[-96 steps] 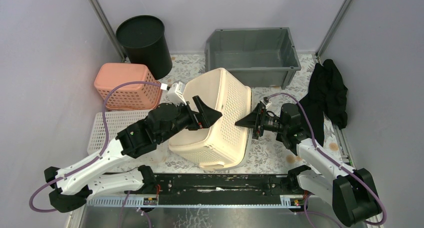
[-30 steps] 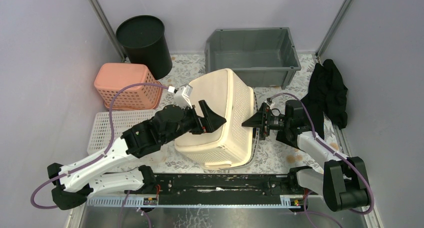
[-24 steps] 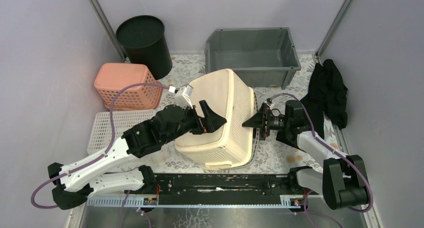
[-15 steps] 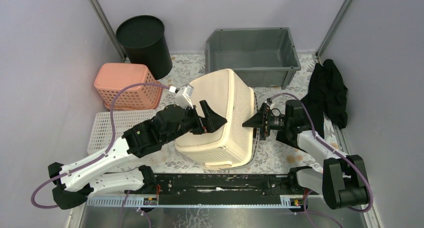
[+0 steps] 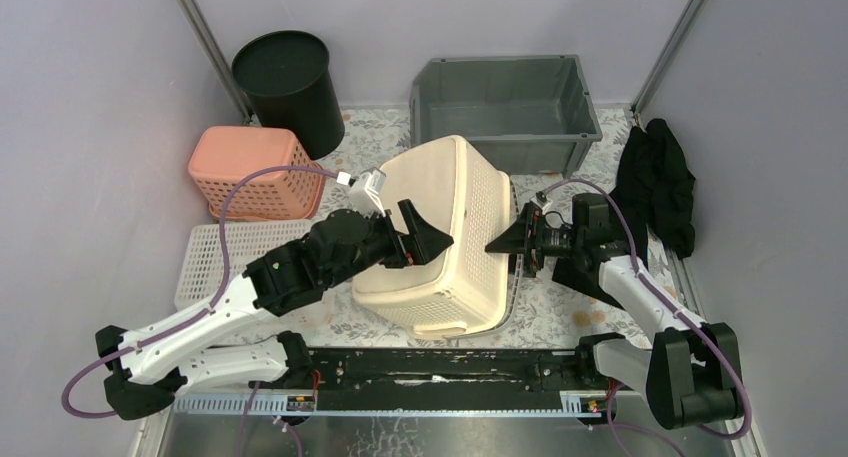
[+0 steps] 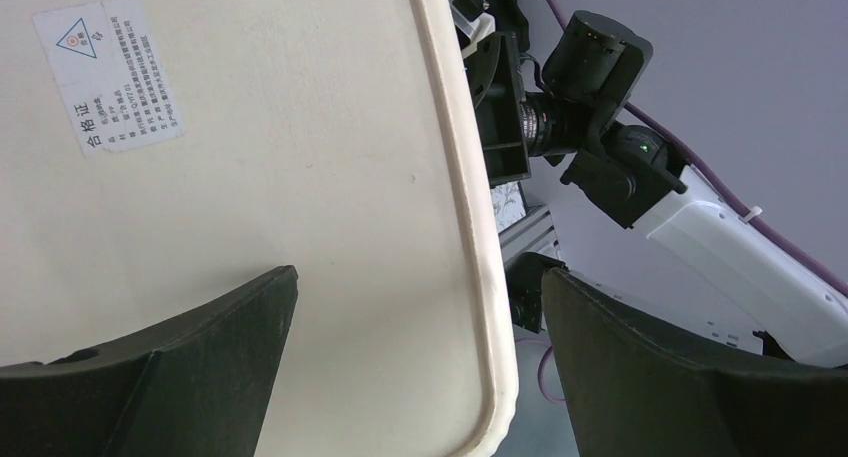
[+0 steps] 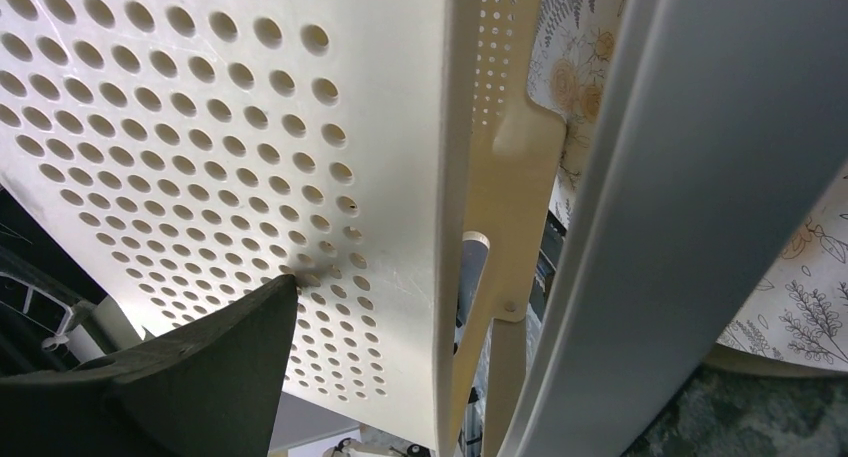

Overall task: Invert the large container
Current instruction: Turn the container upside down at the center of the board.

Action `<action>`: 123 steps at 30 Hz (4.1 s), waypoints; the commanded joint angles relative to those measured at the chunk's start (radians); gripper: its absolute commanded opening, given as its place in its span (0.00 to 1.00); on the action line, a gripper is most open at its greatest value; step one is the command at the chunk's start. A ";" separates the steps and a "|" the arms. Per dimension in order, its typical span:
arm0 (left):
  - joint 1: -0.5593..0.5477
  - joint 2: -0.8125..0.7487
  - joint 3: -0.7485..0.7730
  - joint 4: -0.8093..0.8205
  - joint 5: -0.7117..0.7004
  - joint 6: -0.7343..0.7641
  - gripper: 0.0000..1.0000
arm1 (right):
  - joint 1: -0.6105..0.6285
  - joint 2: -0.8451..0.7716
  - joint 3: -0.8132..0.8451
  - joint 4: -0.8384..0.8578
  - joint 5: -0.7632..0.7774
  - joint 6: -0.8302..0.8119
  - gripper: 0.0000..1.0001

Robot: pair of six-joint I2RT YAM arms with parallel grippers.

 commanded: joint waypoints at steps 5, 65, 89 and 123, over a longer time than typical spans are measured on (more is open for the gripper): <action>-0.024 0.046 -0.020 -0.024 0.066 -0.014 1.00 | -0.004 0.030 -0.027 -0.268 0.720 -0.271 0.94; -0.038 -0.124 0.102 -0.333 -0.149 0.020 1.00 | 0.048 -0.199 0.233 0.077 0.126 0.094 1.00; -0.037 -0.200 0.076 -0.451 -0.236 -0.030 1.00 | 0.342 0.062 0.577 -0.105 0.391 -0.042 0.68; -0.016 -0.050 -0.084 -0.322 -0.146 -0.017 1.00 | 0.457 0.150 0.613 -0.526 0.847 -0.280 0.69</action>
